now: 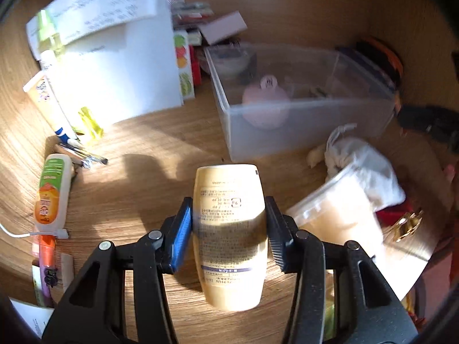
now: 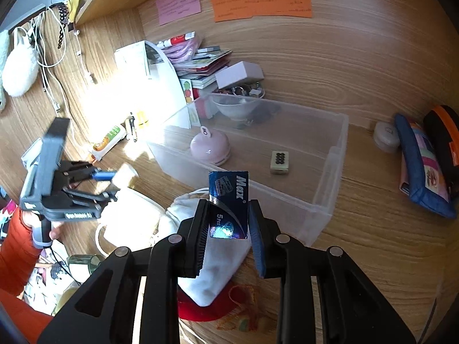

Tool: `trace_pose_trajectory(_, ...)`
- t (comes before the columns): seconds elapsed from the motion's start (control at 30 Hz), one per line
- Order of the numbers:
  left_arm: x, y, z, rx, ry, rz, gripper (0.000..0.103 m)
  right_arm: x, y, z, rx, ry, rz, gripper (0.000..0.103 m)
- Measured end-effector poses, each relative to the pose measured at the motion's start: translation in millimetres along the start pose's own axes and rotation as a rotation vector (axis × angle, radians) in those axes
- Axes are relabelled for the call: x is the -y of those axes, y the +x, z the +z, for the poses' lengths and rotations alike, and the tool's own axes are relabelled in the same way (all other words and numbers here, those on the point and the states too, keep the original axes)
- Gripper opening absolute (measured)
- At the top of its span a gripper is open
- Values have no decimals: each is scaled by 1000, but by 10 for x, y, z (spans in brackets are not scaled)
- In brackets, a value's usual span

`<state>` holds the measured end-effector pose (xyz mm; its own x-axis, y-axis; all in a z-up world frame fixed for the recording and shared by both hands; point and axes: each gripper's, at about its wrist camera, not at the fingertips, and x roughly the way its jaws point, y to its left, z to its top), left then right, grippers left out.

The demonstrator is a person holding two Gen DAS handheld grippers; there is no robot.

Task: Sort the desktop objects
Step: 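Carry yellow bottle with left tool while right tool drops Max box into bin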

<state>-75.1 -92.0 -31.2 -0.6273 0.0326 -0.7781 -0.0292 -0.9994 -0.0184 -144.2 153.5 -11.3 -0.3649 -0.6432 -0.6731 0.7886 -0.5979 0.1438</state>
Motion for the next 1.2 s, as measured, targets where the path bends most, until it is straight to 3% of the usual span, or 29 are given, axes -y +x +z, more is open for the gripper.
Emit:
trace_pose_trajectory(0.23, -107, -261, 90, 114, -66, -39, 43, -60, 60, 83, 1, -4, 13, 25)
trace_pose_trajectory(0.33, -88, -281, 160, 133, -92, -73, 34, -105, 75, 110, 1, -20, 8, 25)
trace_pose_trajectory(0.37, -102, -285, 180, 139, -100, -83, 26, -115, 80, 119, 0, -21, 7, 25)
trace_pose_trajectory(0.63, -88, -236, 315, 136, -105, -97, 26, -132, 91, 185, 6, -25, 7, 25)
trace_pose_trajectory(1.0, -26, -702, 736, 257, -83, -156, 26, -80, 55, 433, 51, -29, 16, 25)
trace_pose_trajectory(1.2, 34, -681, 1048, 267, -75, -191, 26, 42, 107, 562, 56, -14, 12, 25)
